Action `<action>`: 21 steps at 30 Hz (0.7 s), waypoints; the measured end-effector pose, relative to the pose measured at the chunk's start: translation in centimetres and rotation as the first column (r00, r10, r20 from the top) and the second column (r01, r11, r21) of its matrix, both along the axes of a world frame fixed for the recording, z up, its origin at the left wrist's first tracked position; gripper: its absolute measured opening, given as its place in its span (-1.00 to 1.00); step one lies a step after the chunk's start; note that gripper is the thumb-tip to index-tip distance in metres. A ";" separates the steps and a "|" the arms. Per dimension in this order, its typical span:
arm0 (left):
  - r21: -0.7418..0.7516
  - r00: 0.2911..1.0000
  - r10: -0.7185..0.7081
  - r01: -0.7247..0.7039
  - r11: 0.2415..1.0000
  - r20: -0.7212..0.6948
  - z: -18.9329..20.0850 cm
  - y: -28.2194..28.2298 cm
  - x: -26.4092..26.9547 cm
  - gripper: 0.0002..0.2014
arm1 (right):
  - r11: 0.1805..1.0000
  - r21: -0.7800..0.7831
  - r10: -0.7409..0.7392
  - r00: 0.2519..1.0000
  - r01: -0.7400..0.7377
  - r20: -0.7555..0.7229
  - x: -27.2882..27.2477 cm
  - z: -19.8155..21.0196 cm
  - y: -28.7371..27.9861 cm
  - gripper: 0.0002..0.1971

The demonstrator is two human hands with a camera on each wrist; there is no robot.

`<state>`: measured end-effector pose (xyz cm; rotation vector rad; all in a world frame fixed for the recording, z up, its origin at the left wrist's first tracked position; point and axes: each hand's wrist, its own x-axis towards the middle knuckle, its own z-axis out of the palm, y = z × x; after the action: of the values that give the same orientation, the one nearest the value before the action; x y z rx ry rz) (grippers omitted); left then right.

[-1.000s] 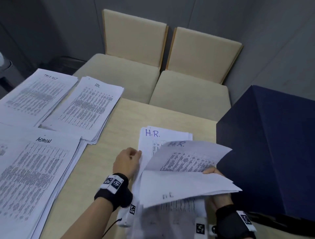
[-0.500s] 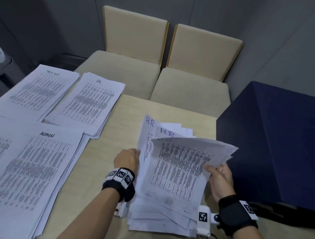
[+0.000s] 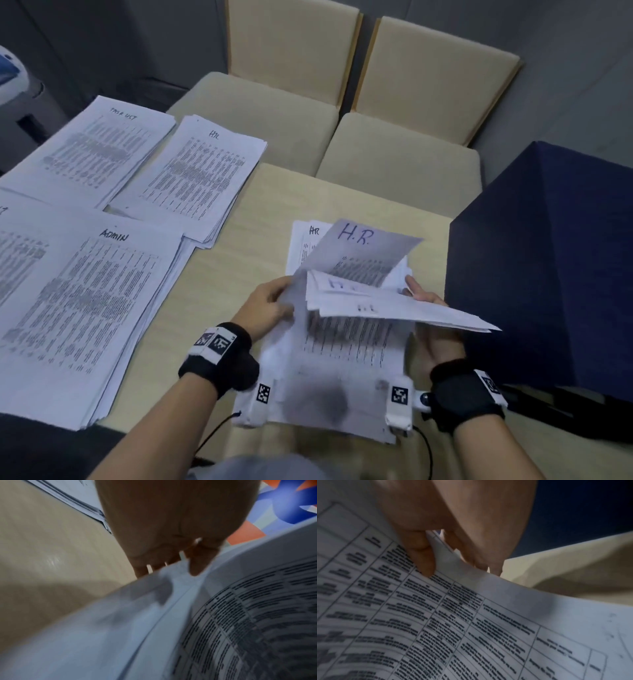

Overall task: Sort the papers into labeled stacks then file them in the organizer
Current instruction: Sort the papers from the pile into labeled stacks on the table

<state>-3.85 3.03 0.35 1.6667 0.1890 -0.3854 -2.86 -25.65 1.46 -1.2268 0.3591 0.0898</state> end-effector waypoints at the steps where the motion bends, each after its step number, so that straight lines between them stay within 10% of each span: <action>1: 0.029 0.997 -0.069 0.068 0.997 0.023 0.1 0.0 -0.3 -0.44 | 0.999 -0.010 -0.034 0.999 0.034 -0.025 0.0 -0.4 0.3 -0.66; 5: 0.124 0.997 -0.027 0.017 0.992 0.078 0.2 -0.7 0.2 -0.64 | 0.997 0.075 -0.014 1.000 0.015 -0.019 0.4 -0.2 1.6 -0.66; 13: -0.173 0.987 -0.059 0.032 0.984 -0.151 2.3 -0.4 1.8 -0.81 | 0.978 -0.188 -0.112 0.990 0.095 -0.085 0.0 1.5 1.6 -0.63; 15: 0.056 0.973 -0.193 0.201 0.978 -0.126 1.5 -0.4 2.4 -0.81 | 0.983 -0.183 -0.034 0.990 0.008 -0.137 -0.5 2.4 1.8 -0.77; 17: 0.571 0.906 -0.399 0.402 0.716 -0.138 0.3 -0.7 3.2 -0.65 | 0.977 -0.211 -0.053 0.986 0.019 -0.156 -1.4 3.0 1.8 -0.80; 19: 0.811 0.921 -0.367 0.313 0.495 -0.131 -0.5 -0.5 3.4 -0.61 | 0.960 -0.273 -0.094 0.988 0.058 -0.120 -2.6 3.3 1.7 -0.84; 21: 0.806 0.966 -0.239 0.215 0.552 -0.094 -1.0 -0.3 3.8 -0.71 | 0.959 -0.249 -0.153 0.987 0.136 -0.048 -3.6 3.2 1.4 -0.69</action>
<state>-0.03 2.71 -0.64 2.6472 0.1310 -0.5149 -6.48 -24.25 4.64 -1.4403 0.5297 -0.0410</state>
